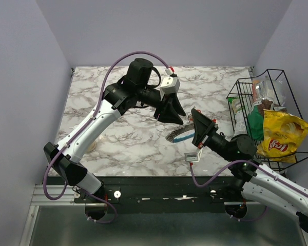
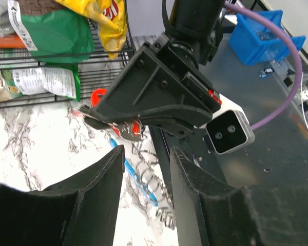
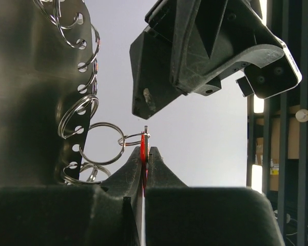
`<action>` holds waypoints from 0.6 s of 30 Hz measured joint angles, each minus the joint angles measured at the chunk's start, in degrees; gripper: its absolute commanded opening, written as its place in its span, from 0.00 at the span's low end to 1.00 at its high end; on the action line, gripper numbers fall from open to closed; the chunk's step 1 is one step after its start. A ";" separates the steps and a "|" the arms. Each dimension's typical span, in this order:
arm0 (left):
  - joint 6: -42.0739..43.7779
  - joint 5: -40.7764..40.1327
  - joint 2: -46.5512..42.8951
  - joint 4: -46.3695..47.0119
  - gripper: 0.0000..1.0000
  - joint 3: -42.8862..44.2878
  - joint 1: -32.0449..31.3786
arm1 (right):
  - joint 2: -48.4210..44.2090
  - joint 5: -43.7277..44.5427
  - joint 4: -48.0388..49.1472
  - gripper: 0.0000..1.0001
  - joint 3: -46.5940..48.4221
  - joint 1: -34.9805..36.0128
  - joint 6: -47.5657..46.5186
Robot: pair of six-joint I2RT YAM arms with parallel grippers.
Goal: Remove the keys from the keyring
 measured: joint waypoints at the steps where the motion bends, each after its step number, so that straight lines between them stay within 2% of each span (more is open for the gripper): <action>1: 0.66 -0.07 0.09 -0.52 0.50 0.00 -0.24 | 0.00 0.07 -0.02 0.01 0.02 0.00 0.00; 8: 4.81 -2.58 1.18 -4.46 0.52 0.00 -2.32 | 0.00 0.85 -0.68 0.01 0.63 0.00 0.00; 18: 6.23 -6.12 2.10 -5.46 0.56 0.24 -3.45 | -0.13 1.33 -1.29 0.01 0.81 0.00 0.00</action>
